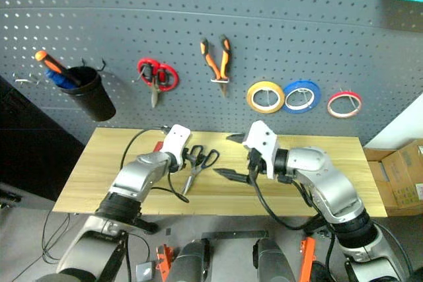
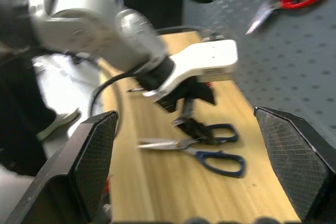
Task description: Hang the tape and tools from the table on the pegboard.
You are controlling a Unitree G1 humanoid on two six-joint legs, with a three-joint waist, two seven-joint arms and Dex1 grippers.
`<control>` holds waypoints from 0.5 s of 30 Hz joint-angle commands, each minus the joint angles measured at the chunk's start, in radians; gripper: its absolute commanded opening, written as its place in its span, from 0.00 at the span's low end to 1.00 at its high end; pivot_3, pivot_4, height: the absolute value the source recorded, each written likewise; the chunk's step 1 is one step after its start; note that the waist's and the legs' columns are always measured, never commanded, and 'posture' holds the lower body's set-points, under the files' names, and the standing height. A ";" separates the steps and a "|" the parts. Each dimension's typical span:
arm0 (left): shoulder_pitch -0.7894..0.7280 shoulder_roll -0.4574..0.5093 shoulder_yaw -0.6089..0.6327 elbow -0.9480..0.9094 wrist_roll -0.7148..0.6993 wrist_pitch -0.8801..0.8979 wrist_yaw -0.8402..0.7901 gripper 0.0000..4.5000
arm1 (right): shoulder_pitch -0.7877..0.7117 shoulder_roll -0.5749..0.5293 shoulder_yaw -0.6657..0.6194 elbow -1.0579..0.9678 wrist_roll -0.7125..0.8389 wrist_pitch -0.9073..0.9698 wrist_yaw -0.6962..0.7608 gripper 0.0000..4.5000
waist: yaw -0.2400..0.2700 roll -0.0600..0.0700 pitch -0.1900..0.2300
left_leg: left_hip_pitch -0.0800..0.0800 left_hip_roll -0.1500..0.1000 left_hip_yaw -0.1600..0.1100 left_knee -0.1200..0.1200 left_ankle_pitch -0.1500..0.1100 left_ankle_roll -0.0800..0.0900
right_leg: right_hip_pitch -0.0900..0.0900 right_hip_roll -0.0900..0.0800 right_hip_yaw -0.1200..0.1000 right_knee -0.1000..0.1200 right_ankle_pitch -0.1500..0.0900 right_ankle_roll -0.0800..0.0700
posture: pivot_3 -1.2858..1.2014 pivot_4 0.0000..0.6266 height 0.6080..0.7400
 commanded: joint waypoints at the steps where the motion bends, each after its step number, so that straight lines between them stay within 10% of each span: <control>1: 0.031 0.022 0.007 -0.069 0.026 0.047 -0.007 1.00 | -0.035 0.007 0.013 -0.034 0.000 -0.022 0.019 0.99 | -0.010 0.000 0.000 | 0.000 0.000 0.000 0.000 0.000 0.000 | 0.000 0.000 0.000 0.000 0.000 0.000 | 0.51 0.38 1.00; 15: 0.177 -0.003 0.039 -0.179 0.033 0.211 0.010 1.00 | -0.074 -0.035 0.058 0.007 -0.056 -0.102 0.131 0.99 | -0.011 0.003 0.023 | 0.000 -0.001 -0.001 0.000 0.000 0.000 | 0.000 -0.002 0.000 0.000 -0.001 0.000 | 0.51 0.43 1.00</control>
